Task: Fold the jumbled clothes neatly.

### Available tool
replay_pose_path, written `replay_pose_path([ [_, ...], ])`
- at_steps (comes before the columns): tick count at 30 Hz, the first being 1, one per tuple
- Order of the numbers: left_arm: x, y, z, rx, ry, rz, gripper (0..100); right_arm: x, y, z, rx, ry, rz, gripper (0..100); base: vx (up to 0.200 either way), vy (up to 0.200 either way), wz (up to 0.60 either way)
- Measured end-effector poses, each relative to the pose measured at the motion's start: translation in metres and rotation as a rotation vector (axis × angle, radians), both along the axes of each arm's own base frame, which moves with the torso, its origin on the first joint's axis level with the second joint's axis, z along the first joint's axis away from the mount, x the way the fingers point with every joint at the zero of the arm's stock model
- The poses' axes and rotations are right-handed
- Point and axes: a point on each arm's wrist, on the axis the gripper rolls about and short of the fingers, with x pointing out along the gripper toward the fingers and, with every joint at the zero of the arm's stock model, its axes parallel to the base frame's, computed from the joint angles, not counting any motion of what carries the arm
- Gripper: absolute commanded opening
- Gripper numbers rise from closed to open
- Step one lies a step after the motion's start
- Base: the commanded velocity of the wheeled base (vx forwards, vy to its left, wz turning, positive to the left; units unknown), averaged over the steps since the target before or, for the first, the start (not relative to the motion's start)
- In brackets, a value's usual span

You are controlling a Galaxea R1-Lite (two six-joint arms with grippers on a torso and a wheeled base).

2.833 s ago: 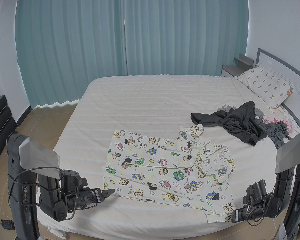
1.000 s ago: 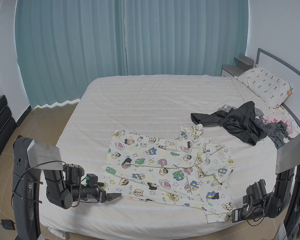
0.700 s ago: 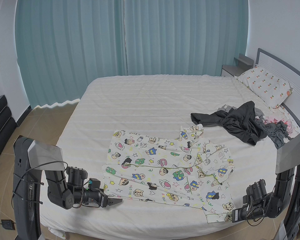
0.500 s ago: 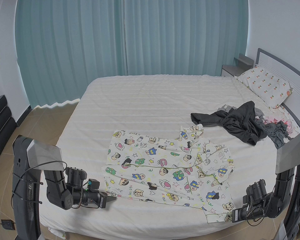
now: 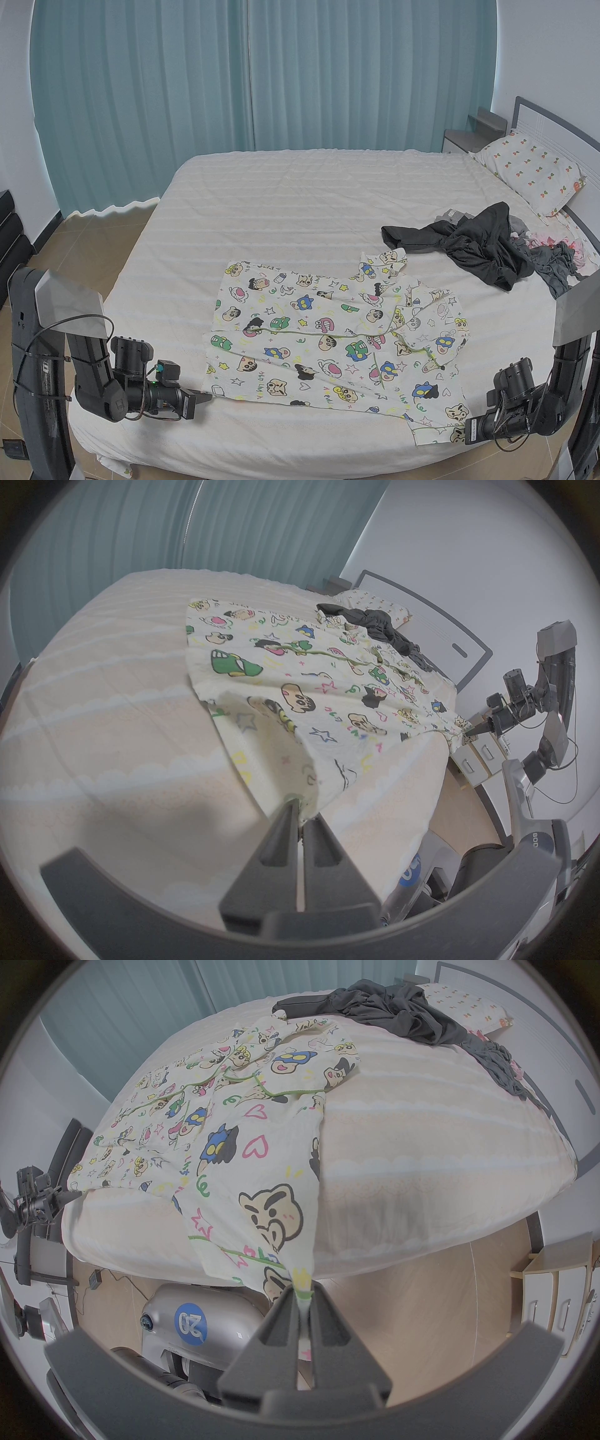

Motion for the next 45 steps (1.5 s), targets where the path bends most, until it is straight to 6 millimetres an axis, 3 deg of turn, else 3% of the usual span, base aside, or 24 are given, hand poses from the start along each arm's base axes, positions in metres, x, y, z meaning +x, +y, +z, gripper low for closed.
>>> replay_pose_path([
  [19,-0.046,0.014,0.003,0.043,0.100,-0.006,0,-0.008,-0.003,0.005,-0.015,0.051,0.010,0,0.000,0.000,0.00],
  [28,-0.040,0.013,0.007,0.019,0.046,0.026,0,-0.009,-0.003,0.004,-0.019,0.062,0.014,0,0.000,0.000,0.00],
  [29,-0.040,0.012,0.007,0.015,0.046,0.030,100,-0.009,-0.003,0.004,-0.019,0.061,0.014,0,0.000,0.000,0.00],
  [45,-0.003,-0.029,-0.001,0.060,-0.011,0.076,100,-0.009,-0.001,0.005,-0.018,0.054,0.025,0,0.000,0.000,0.00],
])
